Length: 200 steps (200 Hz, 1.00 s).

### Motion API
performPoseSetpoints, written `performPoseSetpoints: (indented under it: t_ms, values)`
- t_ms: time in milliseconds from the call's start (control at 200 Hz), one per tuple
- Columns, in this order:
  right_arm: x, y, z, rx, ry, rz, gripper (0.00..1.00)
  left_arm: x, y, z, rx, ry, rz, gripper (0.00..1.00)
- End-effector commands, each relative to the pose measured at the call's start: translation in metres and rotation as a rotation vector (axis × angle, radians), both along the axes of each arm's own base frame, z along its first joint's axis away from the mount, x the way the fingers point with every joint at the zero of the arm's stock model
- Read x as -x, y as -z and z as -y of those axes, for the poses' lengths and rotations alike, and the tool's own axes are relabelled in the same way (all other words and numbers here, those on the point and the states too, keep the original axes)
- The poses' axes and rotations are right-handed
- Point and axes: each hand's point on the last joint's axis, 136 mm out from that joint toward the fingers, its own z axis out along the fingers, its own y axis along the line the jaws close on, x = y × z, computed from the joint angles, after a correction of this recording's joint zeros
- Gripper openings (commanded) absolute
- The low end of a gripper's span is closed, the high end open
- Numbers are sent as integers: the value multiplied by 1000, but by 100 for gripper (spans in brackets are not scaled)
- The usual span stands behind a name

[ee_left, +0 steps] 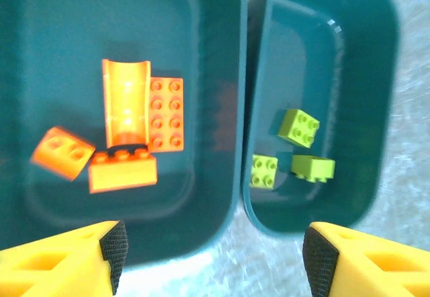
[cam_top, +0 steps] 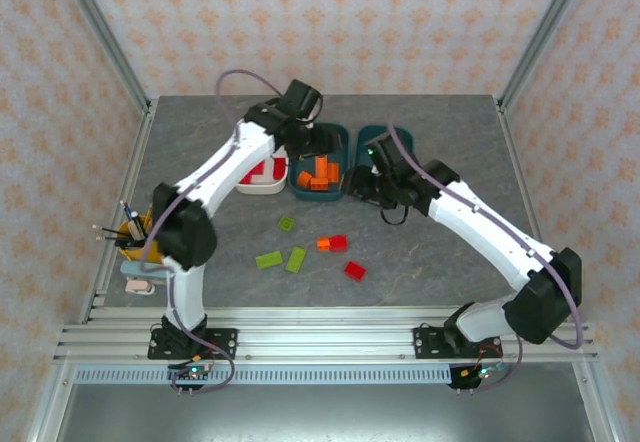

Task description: Sort the legos into containers by color

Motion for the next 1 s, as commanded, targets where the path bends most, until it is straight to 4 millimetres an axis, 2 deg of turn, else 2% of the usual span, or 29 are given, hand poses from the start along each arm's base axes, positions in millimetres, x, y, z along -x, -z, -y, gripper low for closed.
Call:
performPoseSetpoints:
  t_ms: [0, 65, 130, 225, 345, 485, 610, 731, 996]
  values:
    - [9, 13, -10, 107, -38, -3, 56, 33, -5, -49, -96, -130, 18, 74]
    - [15, 29, -22, 129, -22, -43, 54, 57, -5, -70, -115, -172, 29, 74]
    - [21, 52, -35, 135, 2, -119, 54, 84, 6, -89, -128, -204, 25, 74]
    - [32, 81, -51, 203, 30, -206, 54, 122, 20, -106, -105, -216, 32, 74]
    - [46, 104, -73, 294, 51, -266, 55, 167, 37, -130, -111, -234, 28, 75]
    - [61, 127, -97, 316, 75, -315, 60, 208, 40, -154, -94, -260, 53, 76]
    - [62, 145, -101, 311, 150, -352, 62, 232, 36, -167, -74, -265, 79, 77]
    - [59, 157, -113, 279, 195, -377, 62, 248, 36, -172, -51, -252, 87, 77]
    - [52, 171, -122, 273, 252, -386, 62, 263, 36, -174, -26, -228, 80, 77]
